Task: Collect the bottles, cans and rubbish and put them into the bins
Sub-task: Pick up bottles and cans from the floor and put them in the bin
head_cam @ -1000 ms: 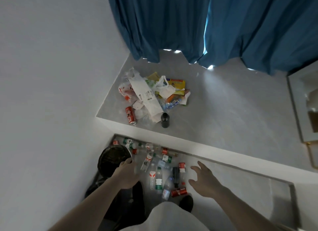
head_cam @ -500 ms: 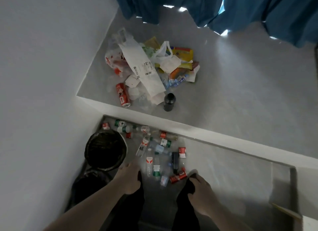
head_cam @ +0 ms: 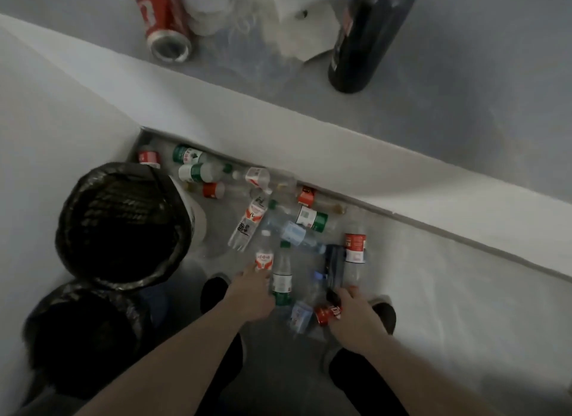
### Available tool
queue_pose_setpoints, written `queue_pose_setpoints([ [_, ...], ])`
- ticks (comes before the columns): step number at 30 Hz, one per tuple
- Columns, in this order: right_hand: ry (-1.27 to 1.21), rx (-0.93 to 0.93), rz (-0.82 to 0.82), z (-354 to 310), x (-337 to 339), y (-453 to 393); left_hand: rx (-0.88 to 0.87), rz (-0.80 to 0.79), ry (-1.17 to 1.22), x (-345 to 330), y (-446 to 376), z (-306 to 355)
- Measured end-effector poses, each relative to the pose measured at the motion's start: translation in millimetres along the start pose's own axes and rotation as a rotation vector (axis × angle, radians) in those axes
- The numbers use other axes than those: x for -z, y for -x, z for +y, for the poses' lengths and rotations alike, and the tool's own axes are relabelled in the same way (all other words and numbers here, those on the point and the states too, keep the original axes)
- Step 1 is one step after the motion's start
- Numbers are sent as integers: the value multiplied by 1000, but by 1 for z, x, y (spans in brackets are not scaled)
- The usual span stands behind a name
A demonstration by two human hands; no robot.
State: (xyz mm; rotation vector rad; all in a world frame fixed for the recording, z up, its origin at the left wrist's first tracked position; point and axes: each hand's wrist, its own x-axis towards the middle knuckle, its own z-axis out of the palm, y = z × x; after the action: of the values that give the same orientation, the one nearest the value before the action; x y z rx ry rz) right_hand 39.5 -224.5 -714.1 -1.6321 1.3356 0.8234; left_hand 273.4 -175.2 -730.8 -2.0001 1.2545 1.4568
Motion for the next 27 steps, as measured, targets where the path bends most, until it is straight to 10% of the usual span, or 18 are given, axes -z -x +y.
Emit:
queue_pose_setpoints([
  [18, -432, -9, 146, -58, -158, -234, 193, 219, 544, -85, -212, -66],
  [27, -450, 61, 216, -63, -82, -149, 67, 230, 182, -19, -118, -26],
])
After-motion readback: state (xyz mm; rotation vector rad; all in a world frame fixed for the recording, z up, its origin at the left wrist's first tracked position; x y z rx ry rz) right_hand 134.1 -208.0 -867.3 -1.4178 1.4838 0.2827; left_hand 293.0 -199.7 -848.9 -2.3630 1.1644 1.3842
